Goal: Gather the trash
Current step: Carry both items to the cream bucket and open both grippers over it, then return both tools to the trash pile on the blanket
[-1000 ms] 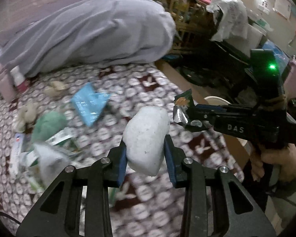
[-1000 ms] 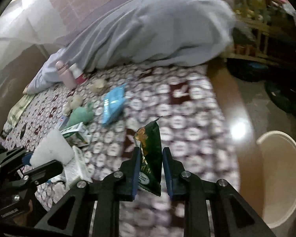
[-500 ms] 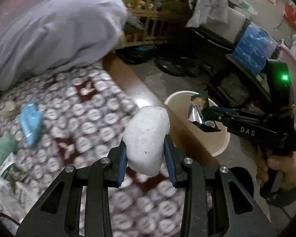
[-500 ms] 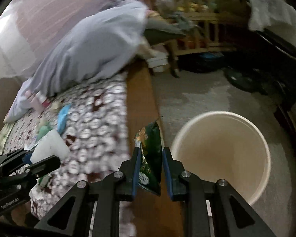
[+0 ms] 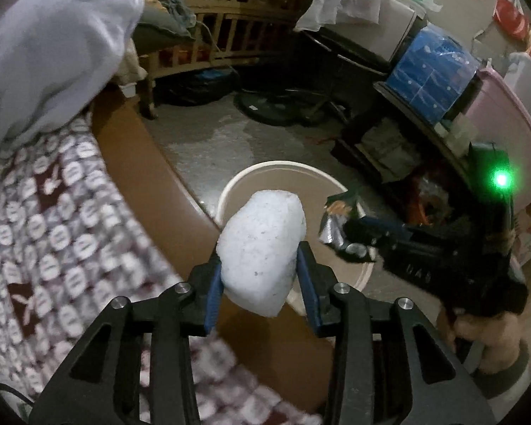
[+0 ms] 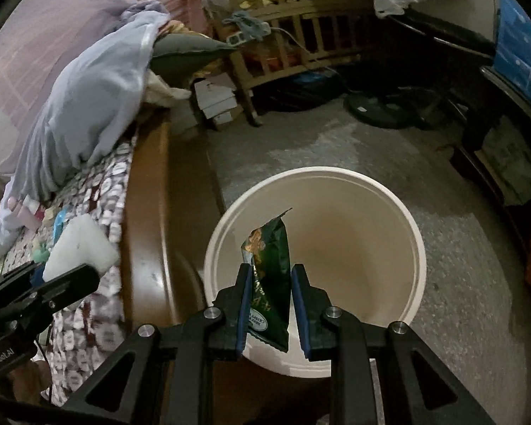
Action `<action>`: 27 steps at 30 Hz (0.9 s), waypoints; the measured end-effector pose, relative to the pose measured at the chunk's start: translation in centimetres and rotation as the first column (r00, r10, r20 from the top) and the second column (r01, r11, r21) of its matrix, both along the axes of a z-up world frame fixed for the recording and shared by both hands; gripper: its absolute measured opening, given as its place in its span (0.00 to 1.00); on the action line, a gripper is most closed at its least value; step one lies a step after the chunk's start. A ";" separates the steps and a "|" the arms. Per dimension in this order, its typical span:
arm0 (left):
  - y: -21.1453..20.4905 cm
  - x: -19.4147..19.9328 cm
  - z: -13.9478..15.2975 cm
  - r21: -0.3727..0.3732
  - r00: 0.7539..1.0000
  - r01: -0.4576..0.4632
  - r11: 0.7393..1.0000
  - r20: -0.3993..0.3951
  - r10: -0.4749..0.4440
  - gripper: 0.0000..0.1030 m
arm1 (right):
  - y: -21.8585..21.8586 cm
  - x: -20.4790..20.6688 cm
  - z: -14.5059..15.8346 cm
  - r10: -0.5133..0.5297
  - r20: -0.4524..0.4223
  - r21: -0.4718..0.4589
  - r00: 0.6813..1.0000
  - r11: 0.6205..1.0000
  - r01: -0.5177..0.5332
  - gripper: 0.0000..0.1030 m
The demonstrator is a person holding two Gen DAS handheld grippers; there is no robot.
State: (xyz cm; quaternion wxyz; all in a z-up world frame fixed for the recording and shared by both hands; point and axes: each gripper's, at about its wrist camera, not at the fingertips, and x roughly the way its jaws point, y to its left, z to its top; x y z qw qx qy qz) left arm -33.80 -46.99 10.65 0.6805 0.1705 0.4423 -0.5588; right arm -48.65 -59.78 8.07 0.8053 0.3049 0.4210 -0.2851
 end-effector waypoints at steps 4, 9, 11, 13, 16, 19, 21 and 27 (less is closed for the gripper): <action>-1.1 0.0 -0.2 -0.025 0.997 -0.013 1.000 -0.070 0.011 0.49 | -0.2 0.0 -0.1 -0.020 -0.029 -0.052 0.999 0.998 0.019 0.26; -1.4 0.9 -0.7 -0.023 0.985 -0.051 0.998 -0.166 0.047 0.53 | -0.4 -0.2 -0.2 -0.039 -0.021 -0.061 0.999 0.997 0.038 0.53; -1.1 0.9 -0.9 -0.015 0.985 -0.053 0.998 -0.164 0.050 0.53 | -0.4 -0.2 -0.5 -0.040 -0.023 -0.049 0.999 0.998 0.039 0.53; -0.8 1.2 -0.9 -0.010 0.982 -0.054 0.999 -0.181 0.051 0.55 | -0.5 -0.2 -0.6 -0.044 -0.018 -0.031 0.999 0.999 0.044 0.53; -0.7 1.5 -1.1 -0.016 0.975 -0.061 0.998 -0.213 0.056 0.60 | -0.6 -0.2 -0.9 -0.052 -0.012 -0.006 0.999 0.999 0.052 0.53; -0.5 1.7 -1.1 -0.023 0.970 -0.065 0.998 -0.235 0.057 0.63 | -0.5 -0.3 -0.8 -0.054 -0.009 -0.001 0.998 0.999 0.054 0.53; -0.6 1.8 -1.0 -0.023 0.969 -0.066 0.998 -0.241 0.058 0.63 | -0.4 -0.4 -0.8 -0.054 -0.014 -0.006 0.998 0.999 0.054 0.53; -0.1 2.2 -1.0 -0.003 0.974 -0.085 0.996 -0.212 0.082 0.63 | -0.4 -0.4 -0.8 -0.057 -0.021 0.002 0.998 0.998 0.057 0.54</action>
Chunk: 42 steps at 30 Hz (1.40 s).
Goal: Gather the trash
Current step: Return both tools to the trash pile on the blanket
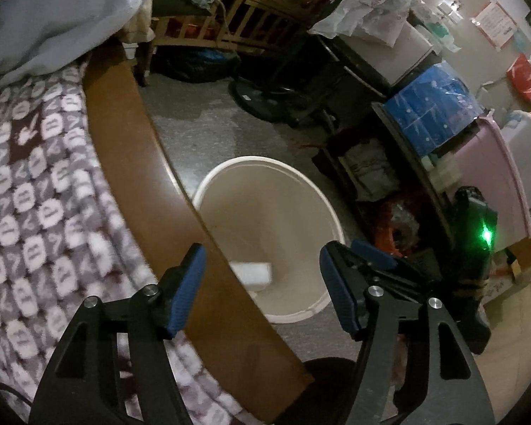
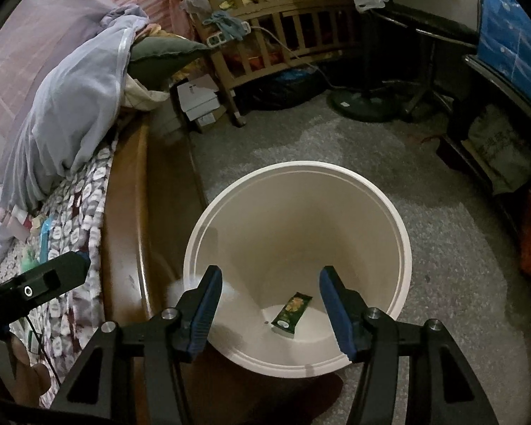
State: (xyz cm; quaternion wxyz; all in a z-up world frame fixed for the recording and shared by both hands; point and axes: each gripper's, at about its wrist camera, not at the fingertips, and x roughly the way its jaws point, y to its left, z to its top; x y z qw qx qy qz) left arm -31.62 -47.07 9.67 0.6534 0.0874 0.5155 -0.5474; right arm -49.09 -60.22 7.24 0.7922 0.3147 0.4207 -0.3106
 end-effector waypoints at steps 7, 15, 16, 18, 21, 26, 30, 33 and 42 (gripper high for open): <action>2.1 0.3 0.1 0.048 0.988 -0.070 0.996 0.143 0.062 0.63 | 1.0 0.6 0.2 0.028 0.000 -0.007 1.000 1.000 -0.028 0.54; 5.8 0.6 0.4 0.098 0.946 -0.142 0.985 0.306 0.106 0.63 | 3.8 2.7 1.6 0.089 0.007 -0.041 0.996 0.995 -0.089 0.54; 6.1 0.7 0.4 0.102 0.942 -0.153 0.983 0.317 0.114 0.63 | 4.3 3.1 1.9 0.101 0.009 -0.049 0.995 0.994 -0.100 0.54; 6.9 0.7 0.6 0.106 0.932 -0.177 0.978 0.336 0.133 0.63 | 5.1 3.8 2.4 0.118 0.012 -0.062 0.993 0.991 -0.117 0.54; 9.2 1.4 0.8 0.104 0.924 -0.207 0.973 0.348 0.159 0.63 | 6.7 5.0 3.0 0.149 0.020 -0.072 0.989 0.986 -0.147 0.57; 12.2 2.0 1.5 0.105 0.904 -0.251 0.962 0.380 0.194 0.63 | 9.4 7.3 3.5 0.216 0.026 -0.073 0.976 0.974 -0.213 0.60; 15.0 2.5 1.9 0.110 0.875 -0.291 0.950 0.432 0.218 0.63 | 11.8 9.2 3.6 0.269 0.031 -0.058 0.963 0.962 -0.267 0.60; 17.3 2.9 2.1 0.105 0.862 -0.319 0.942 0.445 0.243 0.63 | 13.5 10.6 3.7 0.308 0.042 -0.048 0.950 0.951 -0.306 0.60; 24.5 5.7 2.9 0.105 0.826 -0.422 0.900 0.452 0.335 0.63 | 19.4 15.0 3.7 0.446 0.059 -0.018 0.893 0.895 -0.446 0.61</action>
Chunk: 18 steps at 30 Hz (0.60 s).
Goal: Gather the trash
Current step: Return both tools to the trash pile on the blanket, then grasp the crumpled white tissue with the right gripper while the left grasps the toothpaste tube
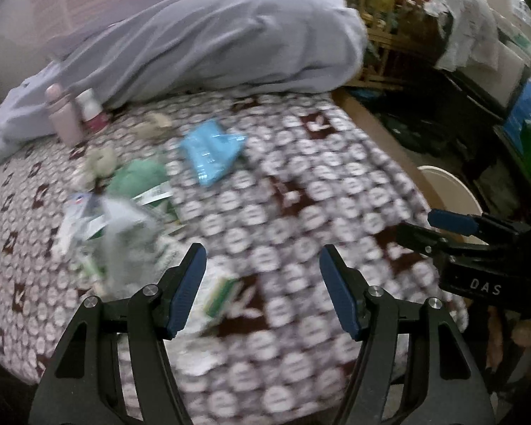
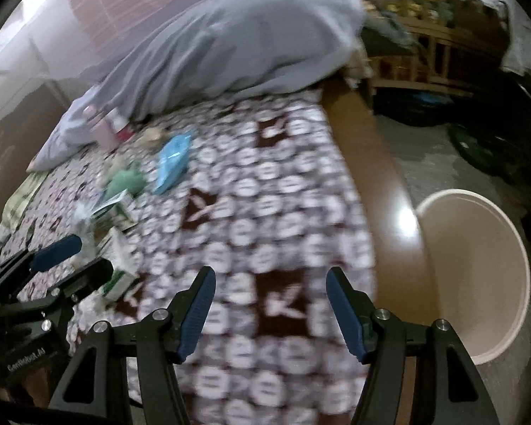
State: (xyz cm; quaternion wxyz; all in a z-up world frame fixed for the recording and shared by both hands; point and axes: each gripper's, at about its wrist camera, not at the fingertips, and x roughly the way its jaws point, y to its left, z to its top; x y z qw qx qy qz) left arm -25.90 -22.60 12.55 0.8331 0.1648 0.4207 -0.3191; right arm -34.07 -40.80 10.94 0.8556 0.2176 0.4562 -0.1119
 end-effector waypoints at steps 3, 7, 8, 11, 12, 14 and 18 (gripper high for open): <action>2.6 1.2 0.0 0.013 0.999 -0.048 0.999 0.008 0.048 0.64 | 2.1 1.2 -0.2 0.053 -0.004 0.010 0.999 0.999 -0.053 0.61; 6.3 2.8 -0.4 0.032 0.993 -0.119 0.992 0.010 0.118 0.63 | 4.7 2.8 -0.7 0.126 -0.017 0.020 0.992 0.992 -0.126 0.61; 7.1 3.3 -0.6 0.035 0.991 -0.134 0.990 0.008 0.134 0.64 | 5.6 3.3 -0.7 0.149 -0.019 0.021 0.989 0.989 -0.149 0.61; 9.7 4.7 -1.2 0.048 0.982 -0.189 0.981 -0.004 0.189 0.64 | 7.4 4.2 -0.7 0.197 -0.019 0.023 0.980 0.980 -0.197 0.61; 10.5 5.1 -1.4 0.055 0.978 -0.207 0.977 -0.008 0.208 0.63 | 8.0 4.3 -0.6 0.216 -0.012 0.027 0.976 0.976 -0.216 0.61; 12.2 6.1 -1.8 0.068 0.968 -0.249 0.966 -0.016 0.251 0.63 | 9.4 4.9 -0.5 0.271 0.004 0.052 0.963 0.961 -0.271 0.61; 14.7 7.4 -2.1 0.072 0.949 -0.311 0.948 -0.027 0.314 0.63 | 12.6 6.1 -0.4 0.374 0.042 0.085 0.927 0.923 -0.376 0.61</action>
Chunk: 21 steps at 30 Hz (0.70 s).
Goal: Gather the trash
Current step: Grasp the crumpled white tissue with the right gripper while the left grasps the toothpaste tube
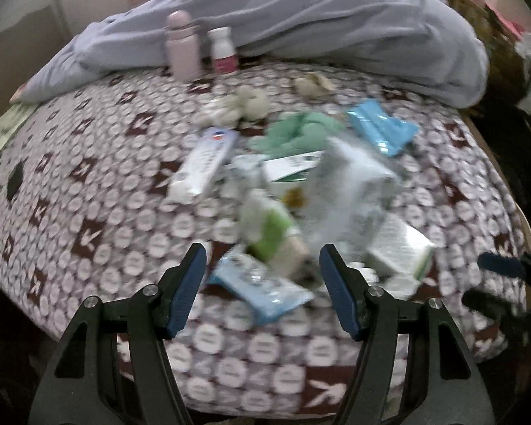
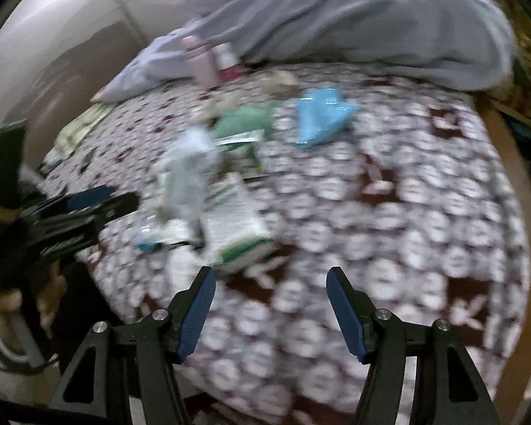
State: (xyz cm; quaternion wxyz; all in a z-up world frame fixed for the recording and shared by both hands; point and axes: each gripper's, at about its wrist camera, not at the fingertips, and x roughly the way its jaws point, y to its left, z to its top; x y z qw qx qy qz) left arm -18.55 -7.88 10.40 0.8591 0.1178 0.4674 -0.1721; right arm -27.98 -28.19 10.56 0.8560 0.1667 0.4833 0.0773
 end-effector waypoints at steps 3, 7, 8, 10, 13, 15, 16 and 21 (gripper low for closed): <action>1.3 0.8 -0.3 -0.013 0.999 -0.031 0.999 -0.015 0.031 0.63 | 3.0 0.9 0.2 0.098 0.019 0.025 0.995 0.995 -0.098 0.60; 1.9 1.7 -0.7 -0.028 0.998 -0.048 0.998 -0.045 0.046 0.63 | 6.5 2.6 -0.3 0.190 0.033 0.007 0.981 0.982 -0.191 0.50; 1.9 1.8 -0.8 -0.031 0.998 -0.050 0.998 -0.049 0.049 0.63 | 7.3 3.2 -0.7 0.202 0.029 -0.004 0.979 0.979 -0.202 0.48; 1.9 2.2 -1.1 -0.040 0.997 -0.051 0.998 -0.063 0.048 0.63 | 8.2 4.2 -1.5 0.215 0.009 -0.011 0.977 0.977 -0.214 0.46; 1.5 3.1 -1.9 -0.049 0.995 -0.054 0.997 -0.092 0.049 0.63 | 9.1 5.4 -3.1 0.219 -0.016 -0.037 0.976 0.975 -0.219 0.42; 1.2 3.8 -2.5 -0.069 0.992 -0.059 0.996 -0.113 0.051 0.63 | 9.0 6.0 -3.9 0.213 -0.032 -0.049 0.977 0.976 -0.214 0.37; 1.0 4.1 -2.8 -0.079 0.992 -0.057 0.995 -0.118 0.048 0.63 | 8.8 6.2 -4.3 0.206 -0.041 -0.057 0.978 0.976 -0.208 0.30; 0.0 5.7 -4.5 -0.124 0.988 -0.046 0.991 -0.149 0.027 0.63 | 7.7 5.8 -4.2 0.175 -0.027 -0.074 0.984 0.981 -0.177 0.20</action>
